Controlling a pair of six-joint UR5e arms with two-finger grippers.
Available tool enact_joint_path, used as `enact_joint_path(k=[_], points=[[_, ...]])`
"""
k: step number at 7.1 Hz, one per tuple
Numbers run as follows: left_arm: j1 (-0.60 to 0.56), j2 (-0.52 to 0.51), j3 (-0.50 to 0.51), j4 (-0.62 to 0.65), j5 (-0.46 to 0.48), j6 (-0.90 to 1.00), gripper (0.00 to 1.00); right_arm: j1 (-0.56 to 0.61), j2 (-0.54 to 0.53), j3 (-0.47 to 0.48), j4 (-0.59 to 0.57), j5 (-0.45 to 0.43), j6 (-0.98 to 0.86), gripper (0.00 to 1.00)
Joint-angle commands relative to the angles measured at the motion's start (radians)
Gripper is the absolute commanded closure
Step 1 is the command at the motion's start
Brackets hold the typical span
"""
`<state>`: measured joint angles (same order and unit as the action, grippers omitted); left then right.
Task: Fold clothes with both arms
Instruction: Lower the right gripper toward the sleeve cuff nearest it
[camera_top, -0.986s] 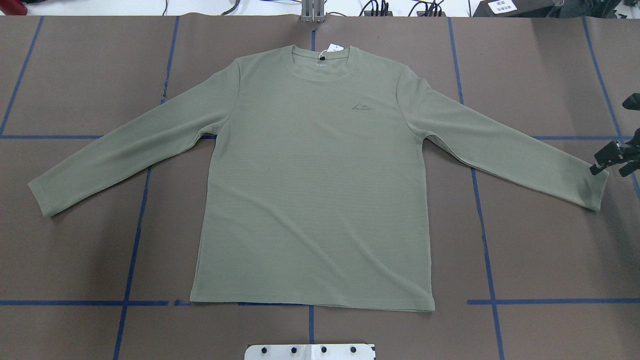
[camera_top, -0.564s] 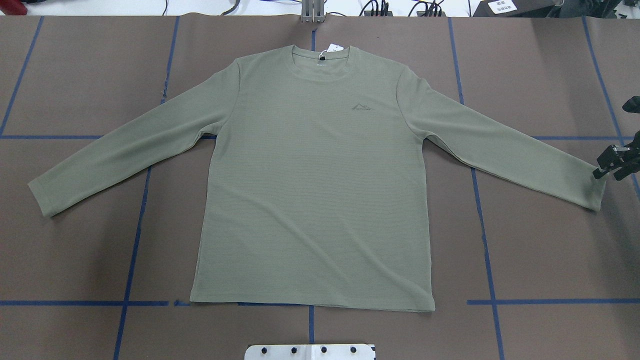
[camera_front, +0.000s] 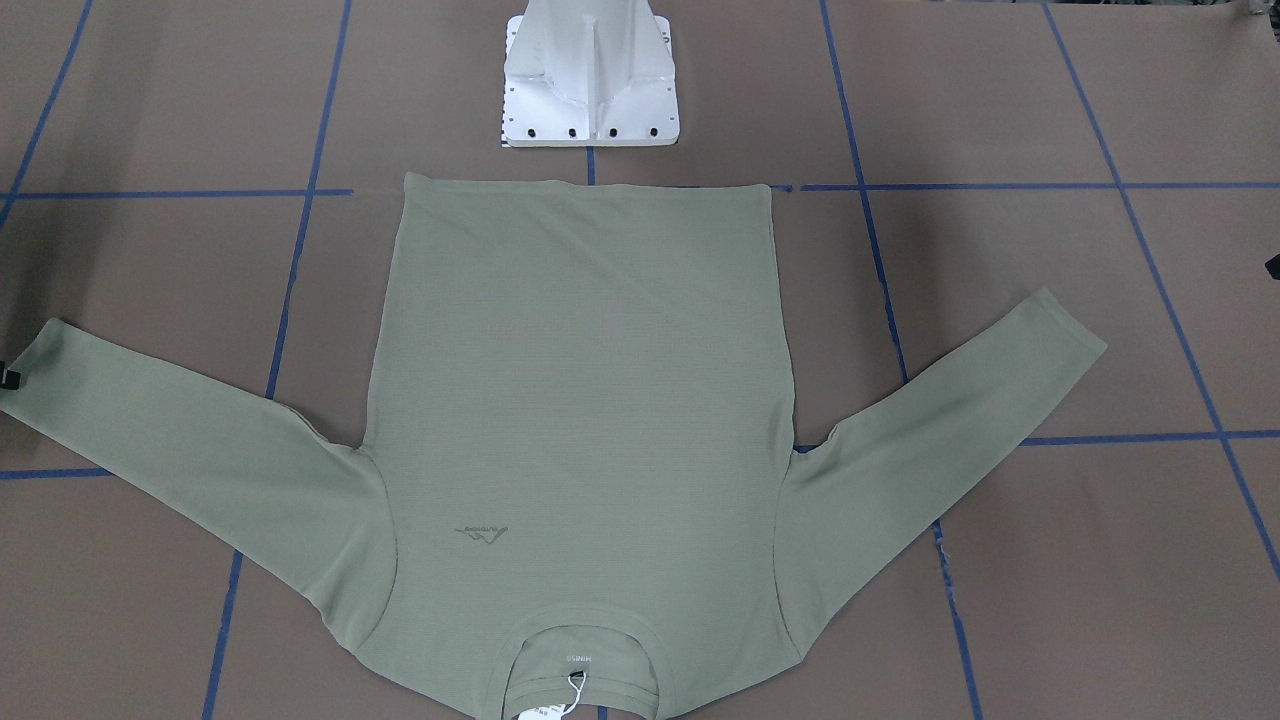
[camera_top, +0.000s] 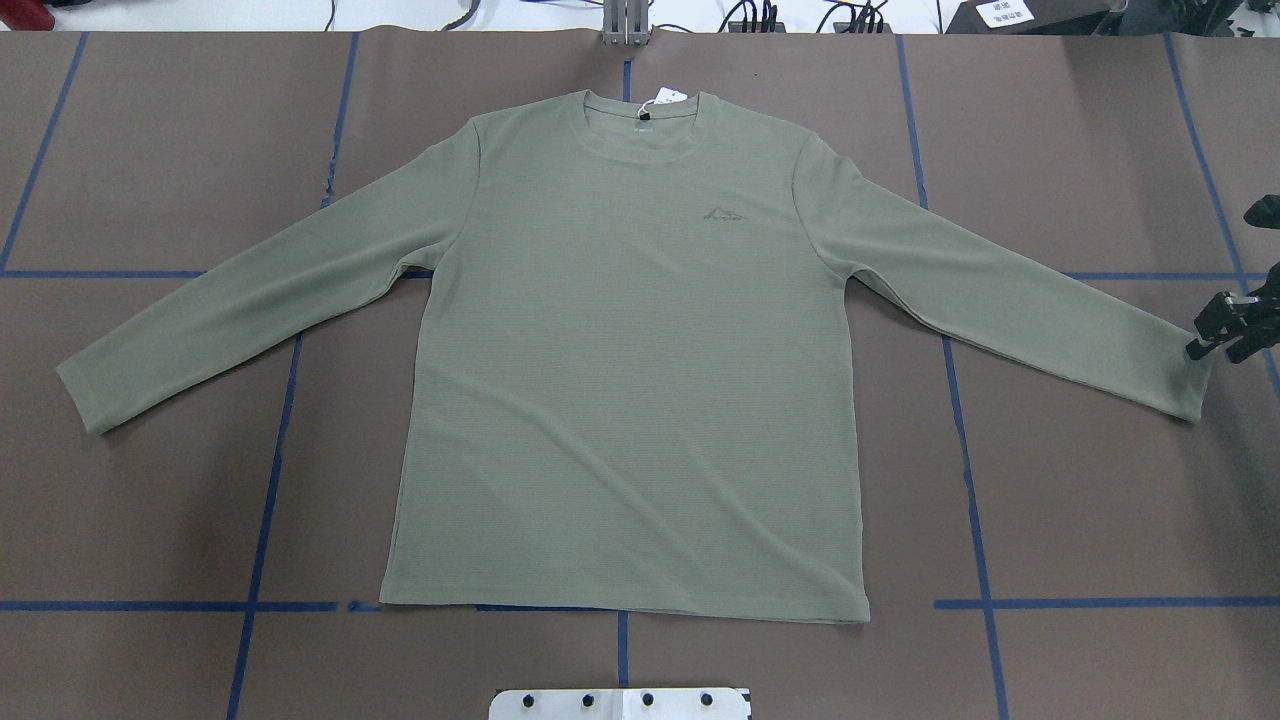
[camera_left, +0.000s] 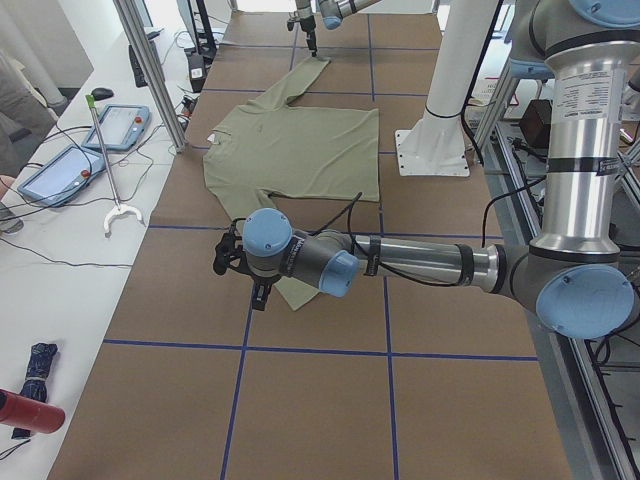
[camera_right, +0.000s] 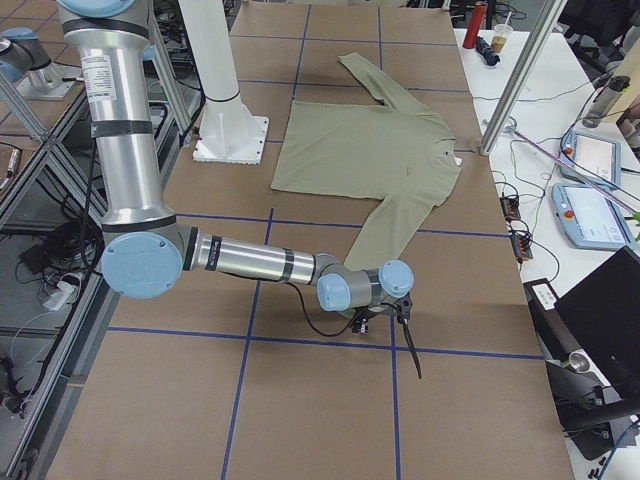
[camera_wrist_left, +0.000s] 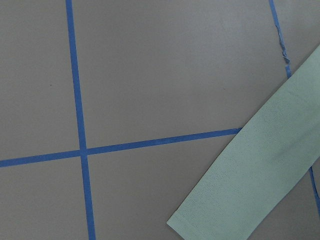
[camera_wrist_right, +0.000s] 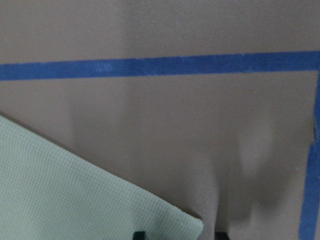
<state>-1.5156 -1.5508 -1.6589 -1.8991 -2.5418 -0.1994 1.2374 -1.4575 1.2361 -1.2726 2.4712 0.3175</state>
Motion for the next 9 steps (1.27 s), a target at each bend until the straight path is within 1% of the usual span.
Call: enact_joint_path(k=[1,2,3,5,6,7,8,9], points=[[0.0,0.0,-0.001,0.0,0.0,0.0,0.0,-0.001,0.002,-0.004,-0.001,0.0,0.0,0.9],[0.0,0.0,-0.001,0.0,0.0,0.0,0.0,-0.001,0.002,-0.003,0.001,0.0,-0.002,1.0],[-0.002,0.001,-0.001,0.0,0.0,0.0,0.0,0.002,0.026,0.003,-0.005,0.005,0.0,1.0],[0.0,0.001,-0.001,0.0,0.0,0.0,0.0,0.004,0.031,0.008,-0.01,0.011,0.002,1.0],[-0.002,0.001,-0.001,0.0,-0.002,0.0,0.0,0.008,0.031,0.047,-0.014,0.023,0.008,1.0],[-0.002,0.001,-0.002,0.0,-0.002,0.0,0.0,0.014,0.013,0.148,-0.013,0.046,0.09,1.0],[-0.002,0.001,-0.018,0.002,-0.002,0.002,0.0,0.01,-0.006,0.271,-0.013,0.045,0.214,1.0],[-0.002,0.005,-0.03,0.014,-0.015,0.0,0.0,-0.046,0.003,0.377,-0.013,0.045,0.37,1.0]])
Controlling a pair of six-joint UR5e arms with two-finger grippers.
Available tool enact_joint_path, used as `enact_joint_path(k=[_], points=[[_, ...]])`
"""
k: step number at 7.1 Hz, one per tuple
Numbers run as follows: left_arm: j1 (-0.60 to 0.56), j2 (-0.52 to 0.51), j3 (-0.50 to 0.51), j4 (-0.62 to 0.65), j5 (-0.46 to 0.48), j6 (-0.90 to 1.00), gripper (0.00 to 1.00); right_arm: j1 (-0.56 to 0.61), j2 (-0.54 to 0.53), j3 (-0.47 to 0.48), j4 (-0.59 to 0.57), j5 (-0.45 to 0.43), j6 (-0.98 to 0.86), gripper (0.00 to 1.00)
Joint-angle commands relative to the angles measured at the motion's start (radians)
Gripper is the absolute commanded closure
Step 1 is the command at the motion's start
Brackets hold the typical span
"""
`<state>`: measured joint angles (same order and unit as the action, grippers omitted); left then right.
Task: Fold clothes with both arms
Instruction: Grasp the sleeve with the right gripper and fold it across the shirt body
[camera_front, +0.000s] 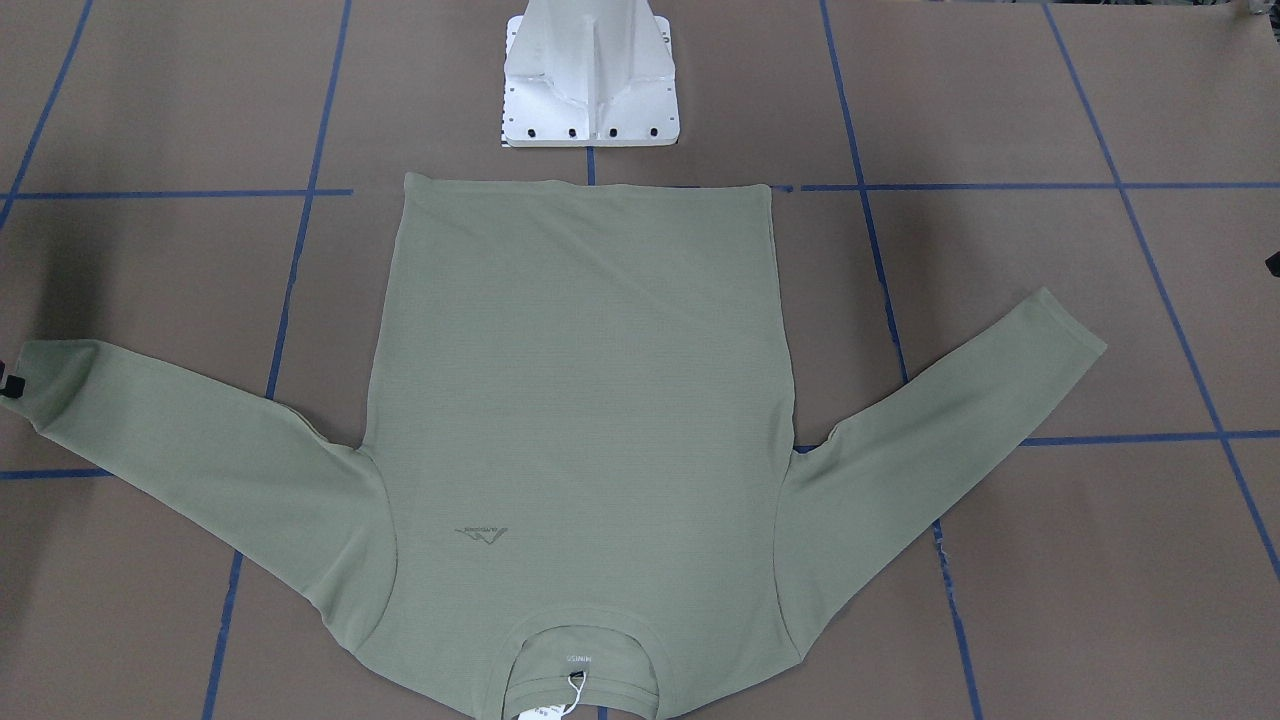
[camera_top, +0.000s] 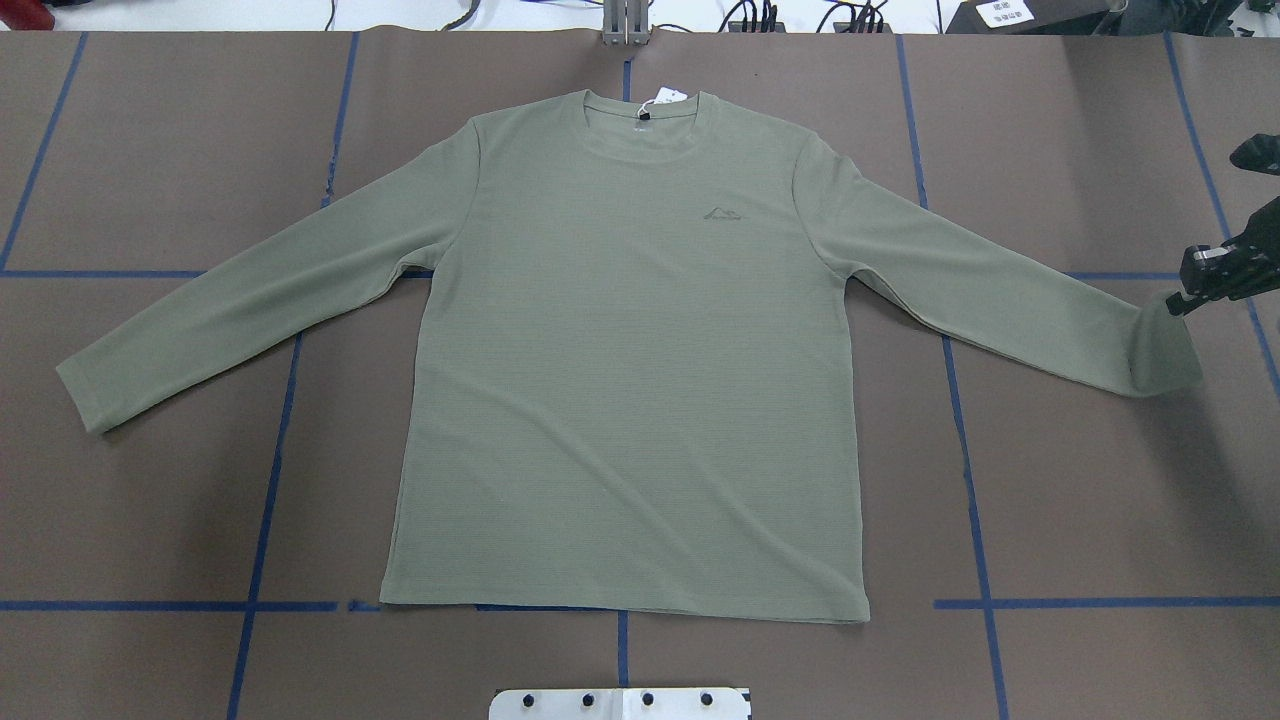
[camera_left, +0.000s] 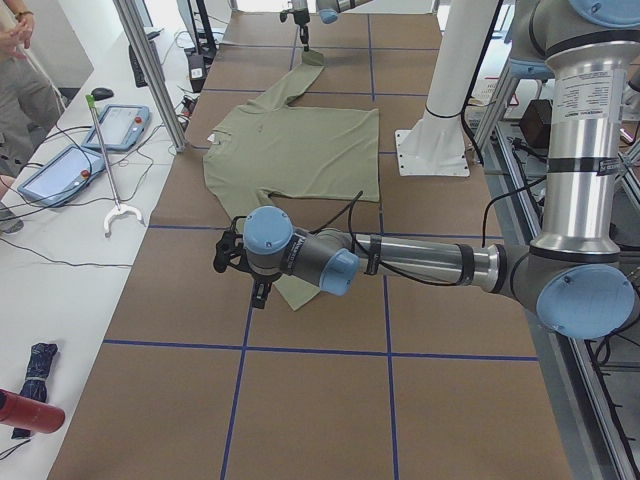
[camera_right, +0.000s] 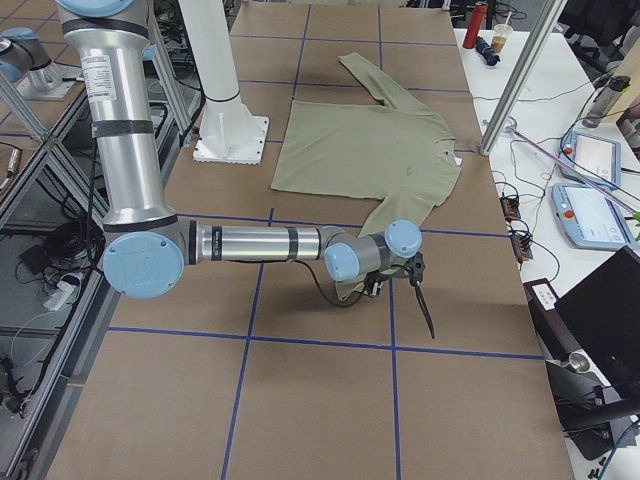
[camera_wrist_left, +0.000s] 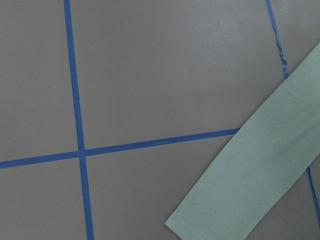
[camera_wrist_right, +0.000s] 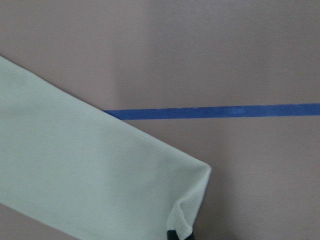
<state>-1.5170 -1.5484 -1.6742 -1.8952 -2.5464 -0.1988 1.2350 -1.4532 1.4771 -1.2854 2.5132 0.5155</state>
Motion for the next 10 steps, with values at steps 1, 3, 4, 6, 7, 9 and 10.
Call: enact_joint_path(k=[1,3,4,6,7,9,10], points=[[0.0,0.004,-0.015,0.002,-0.023,-0.001,0.0,-0.098,0.066,0.199,0.0,0.001,0.366,1.0],[0.0,0.005,-0.012,-0.002,-0.02,0.001,0.0,-0.283,0.353,0.166,-0.002,-0.105,0.777,1.0],[0.0,0.004,-0.006,-0.002,-0.02,0.001,0.0,-0.336,0.517,0.088,-0.003,-0.188,0.898,1.0],[0.0,0.005,-0.004,-0.004,-0.023,0.002,0.0,-0.476,0.876,-0.196,0.014,-0.404,1.026,1.0],[0.001,0.001,-0.006,0.002,-0.023,-0.001,0.0,-0.556,0.962,-0.286,0.053,-0.516,1.032,1.0],[0.003,0.007,-0.008,-0.002,-0.012,-0.03,0.0,-0.639,1.042,-0.424,0.191,-0.63,1.032,1.0],[0.003,0.007,-0.007,-0.002,-0.012,-0.025,0.0,-0.682,1.071,-0.454,0.195,-0.713,1.032,1.0]])
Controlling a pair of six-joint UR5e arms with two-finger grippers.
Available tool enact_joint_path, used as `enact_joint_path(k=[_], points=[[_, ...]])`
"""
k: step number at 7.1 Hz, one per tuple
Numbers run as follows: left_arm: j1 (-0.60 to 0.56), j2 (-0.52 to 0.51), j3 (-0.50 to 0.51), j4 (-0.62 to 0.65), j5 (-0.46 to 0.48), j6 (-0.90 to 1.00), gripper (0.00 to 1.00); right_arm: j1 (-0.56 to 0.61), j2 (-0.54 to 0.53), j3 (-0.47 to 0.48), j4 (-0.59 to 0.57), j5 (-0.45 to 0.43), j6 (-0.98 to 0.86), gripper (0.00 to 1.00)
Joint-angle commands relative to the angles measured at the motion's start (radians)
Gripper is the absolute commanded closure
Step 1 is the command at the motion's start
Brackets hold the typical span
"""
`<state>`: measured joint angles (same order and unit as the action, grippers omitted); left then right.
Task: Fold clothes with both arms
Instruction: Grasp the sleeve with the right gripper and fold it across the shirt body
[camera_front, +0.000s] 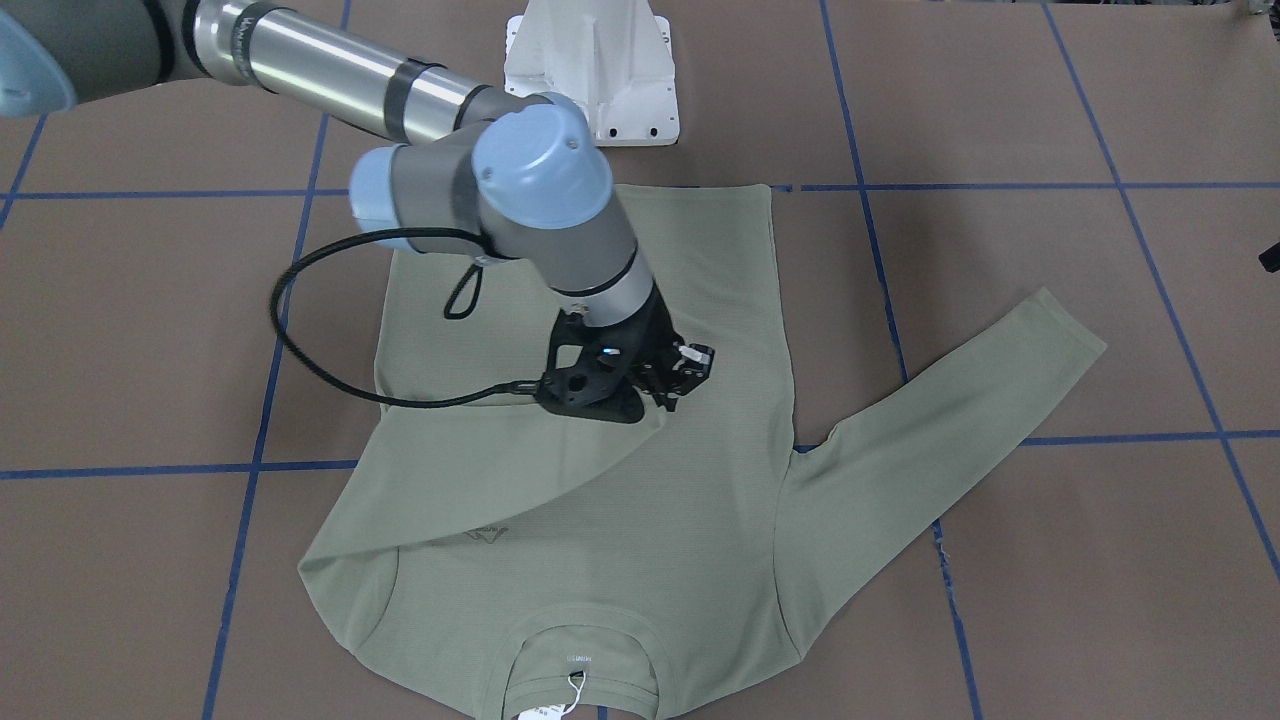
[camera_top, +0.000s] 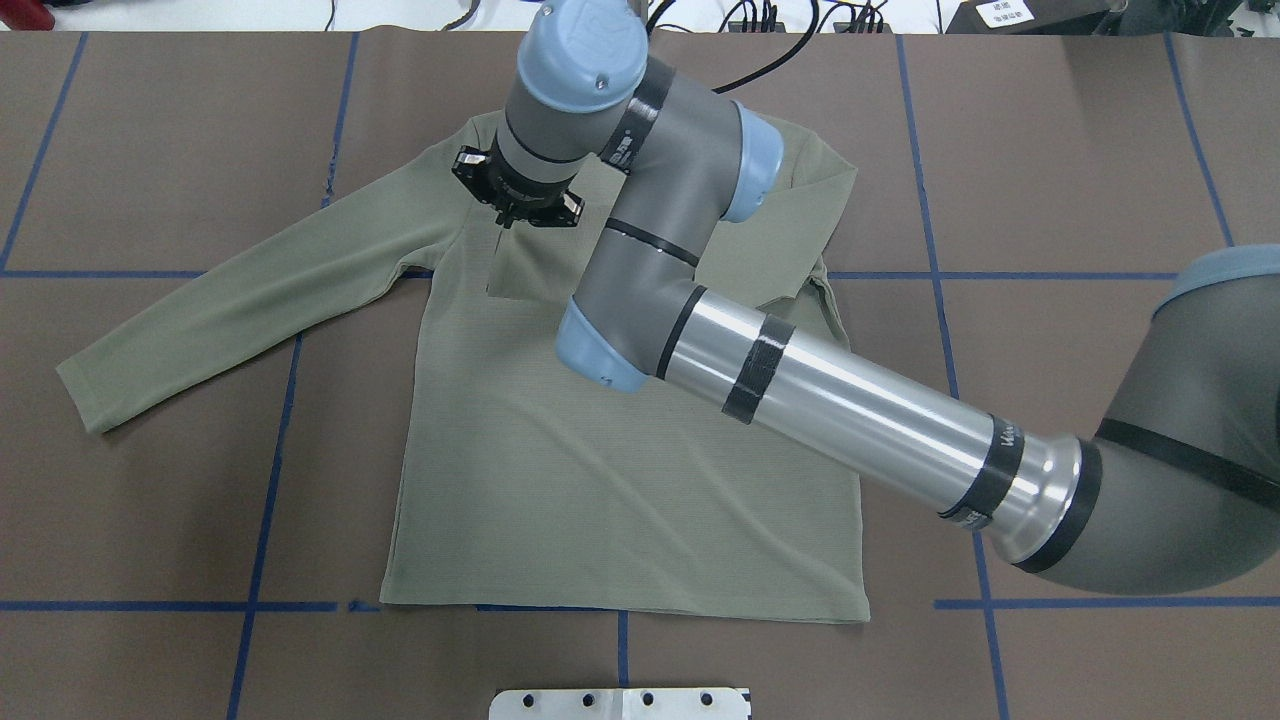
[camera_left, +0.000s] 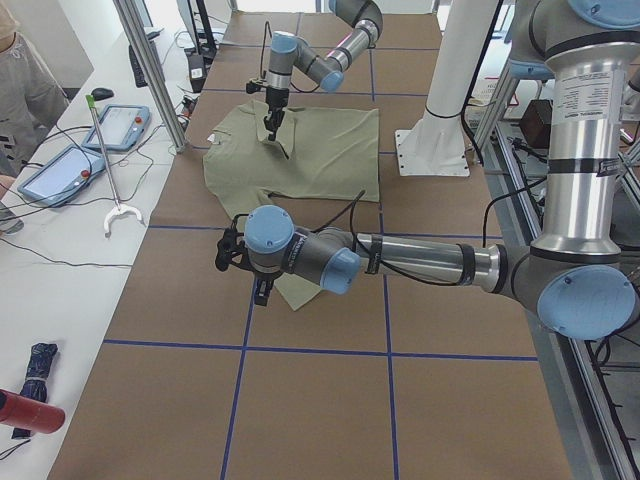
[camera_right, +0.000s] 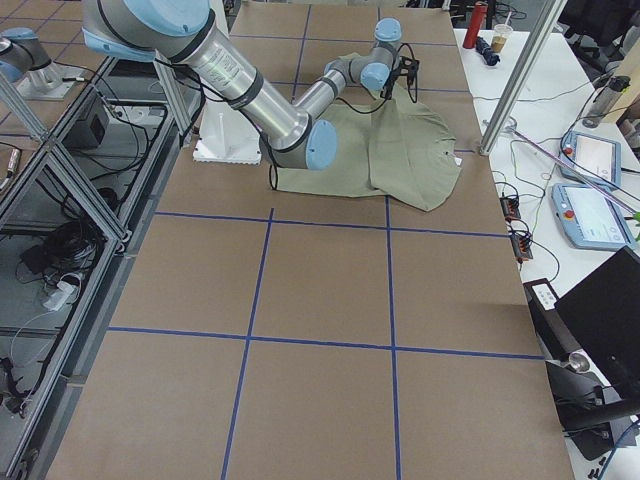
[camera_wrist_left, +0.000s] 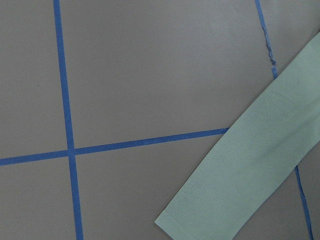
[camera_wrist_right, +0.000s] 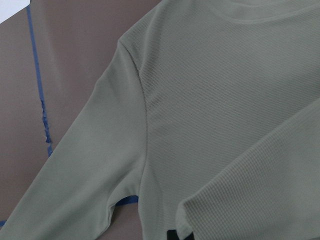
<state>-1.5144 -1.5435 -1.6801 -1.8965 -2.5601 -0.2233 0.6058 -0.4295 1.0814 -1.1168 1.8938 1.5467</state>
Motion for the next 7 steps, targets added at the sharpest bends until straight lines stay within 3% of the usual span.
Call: enact_joint_path(k=[1,2,3,5,7], points=[[0.0,0.002,0.0,-0.001,0.001,-0.002,0.0,-0.063,0.048,-0.079,0.061,-0.108,0.0,0.92],[0.0,0.002,0.0,-0.001,-0.009,-0.004,0.0,-0.067,0.073,-0.136,0.095,-0.128,0.0,0.18],[0.003,0.003,0.0,-0.006,-0.009,-0.001,0.0,-0.073,0.112,-0.185,0.095,-0.145,0.001,0.02],[0.11,-0.003,0.017,-0.003,0.003,-0.03,0.01,-0.075,0.112,-0.181,0.092,-0.145,0.003,0.01],[0.19,-0.02,0.072,-0.088,0.081,-0.129,0.02,-0.046,0.027,-0.048,0.024,-0.124,0.071,0.01]])
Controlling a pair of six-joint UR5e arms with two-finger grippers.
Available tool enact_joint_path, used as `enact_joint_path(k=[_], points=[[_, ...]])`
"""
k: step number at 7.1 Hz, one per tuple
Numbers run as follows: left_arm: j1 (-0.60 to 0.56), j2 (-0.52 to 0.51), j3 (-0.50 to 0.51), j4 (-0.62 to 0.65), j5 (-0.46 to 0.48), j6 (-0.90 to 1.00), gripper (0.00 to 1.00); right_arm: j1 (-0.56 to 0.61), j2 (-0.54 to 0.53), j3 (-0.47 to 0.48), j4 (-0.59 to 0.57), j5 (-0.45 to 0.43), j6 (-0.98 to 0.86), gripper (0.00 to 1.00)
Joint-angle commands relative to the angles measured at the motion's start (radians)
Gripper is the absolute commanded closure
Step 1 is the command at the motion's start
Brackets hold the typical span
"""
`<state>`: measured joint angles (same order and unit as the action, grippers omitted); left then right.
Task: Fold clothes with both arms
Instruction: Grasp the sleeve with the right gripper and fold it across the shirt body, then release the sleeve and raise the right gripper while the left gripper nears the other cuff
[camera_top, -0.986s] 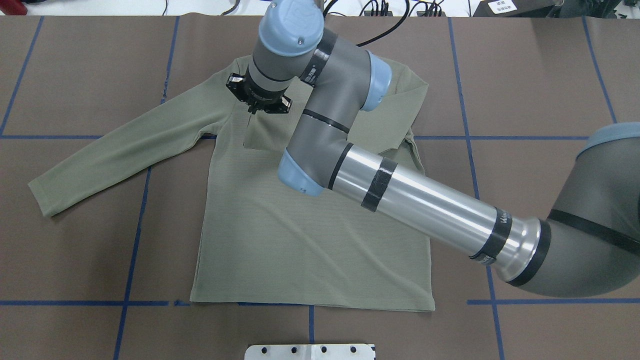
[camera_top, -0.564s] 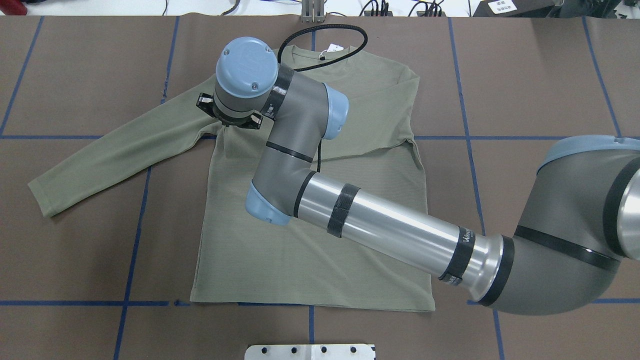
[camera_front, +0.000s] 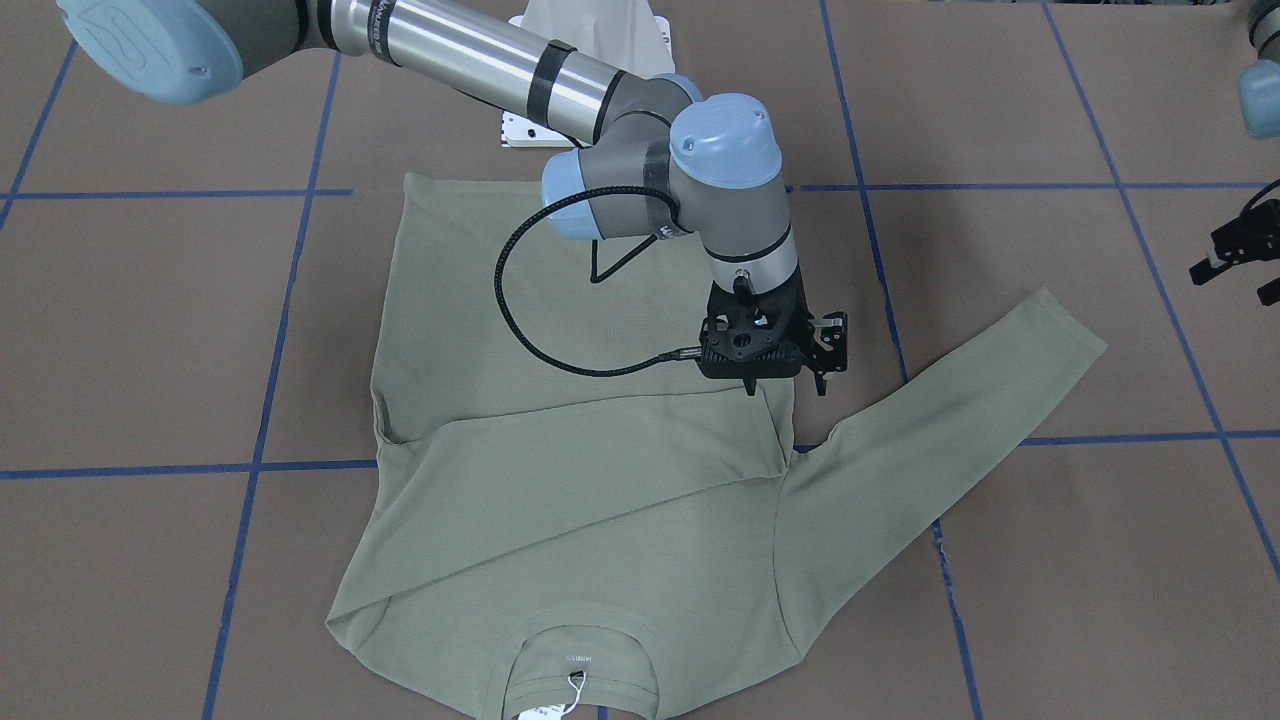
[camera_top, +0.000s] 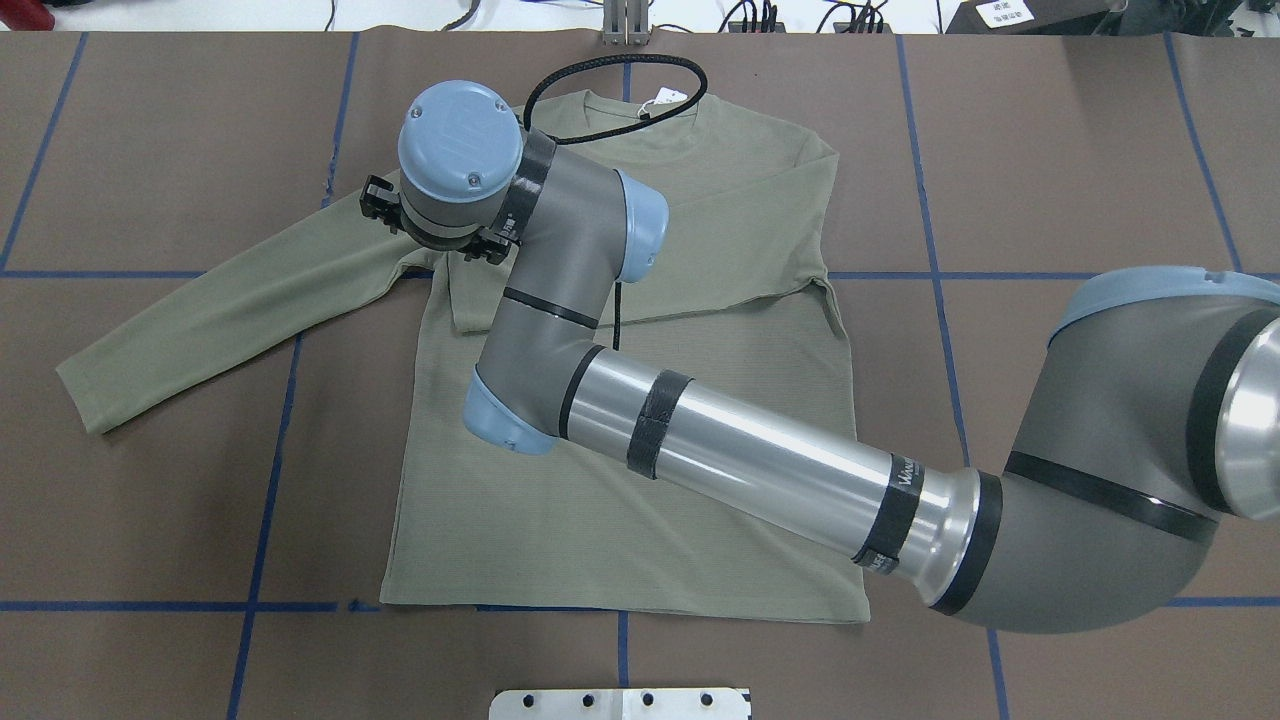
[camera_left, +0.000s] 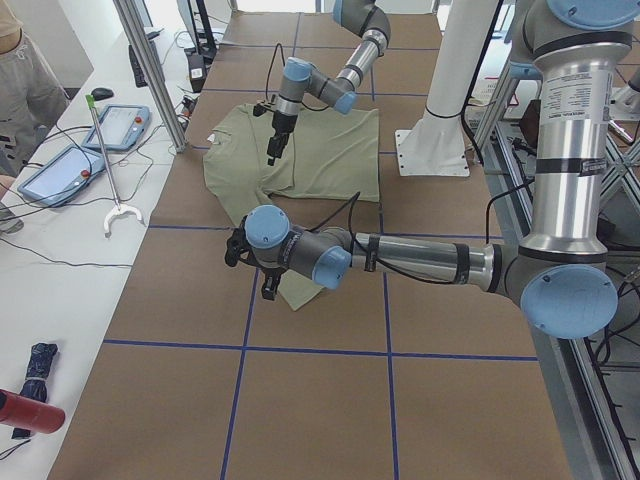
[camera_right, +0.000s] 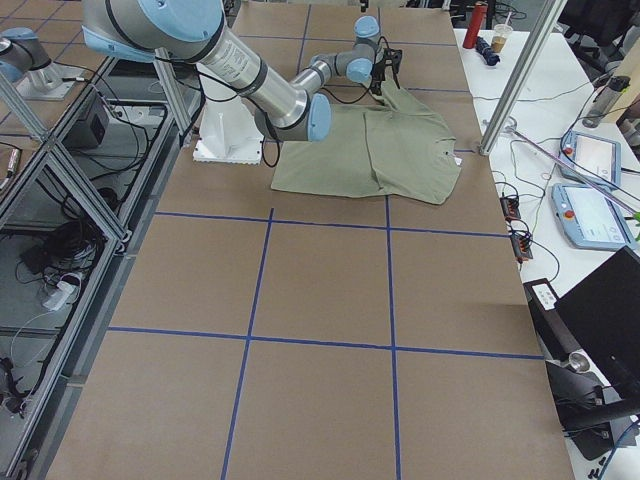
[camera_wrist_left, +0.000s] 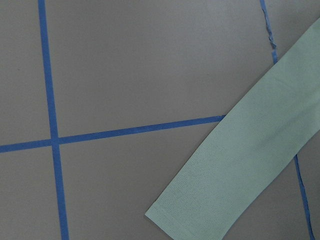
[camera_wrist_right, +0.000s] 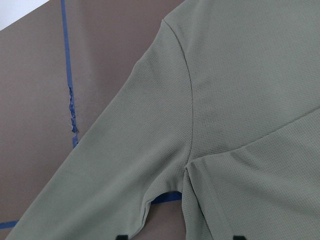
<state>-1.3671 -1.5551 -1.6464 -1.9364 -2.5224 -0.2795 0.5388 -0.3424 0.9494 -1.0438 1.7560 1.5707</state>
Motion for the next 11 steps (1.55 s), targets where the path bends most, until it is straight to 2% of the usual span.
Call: enact_joint_path(k=[1,2,4,5,6,11], points=[[0.083,-0.047,0.127,-0.091,0.054,-0.137,0.01,0.077,-0.214,0.236,-0.074,0.093,0.052,0.01],[0.127,-0.089,0.211,-0.128,0.11,-0.165,0.02,0.163,-0.391,0.385,-0.067,0.162,0.043,0.02],[0.172,-0.105,0.278,-0.148,0.131,-0.193,0.14,0.292,-0.516,0.446,-0.07,0.299,0.035,0.01],[0.19,-0.103,0.296,-0.141,0.129,-0.193,0.21,0.332,-0.617,0.51,-0.068,0.351,-0.019,0.01],[0.191,-0.094,0.298,-0.145,0.12,-0.193,0.25,0.367,-0.686,0.546,-0.061,0.403,-0.156,0.01],[0.226,-0.094,0.295,-0.147,0.106,-0.191,0.3,0.389,-0.731,0.578,-0.061,0.422,-0.199,0.01]])
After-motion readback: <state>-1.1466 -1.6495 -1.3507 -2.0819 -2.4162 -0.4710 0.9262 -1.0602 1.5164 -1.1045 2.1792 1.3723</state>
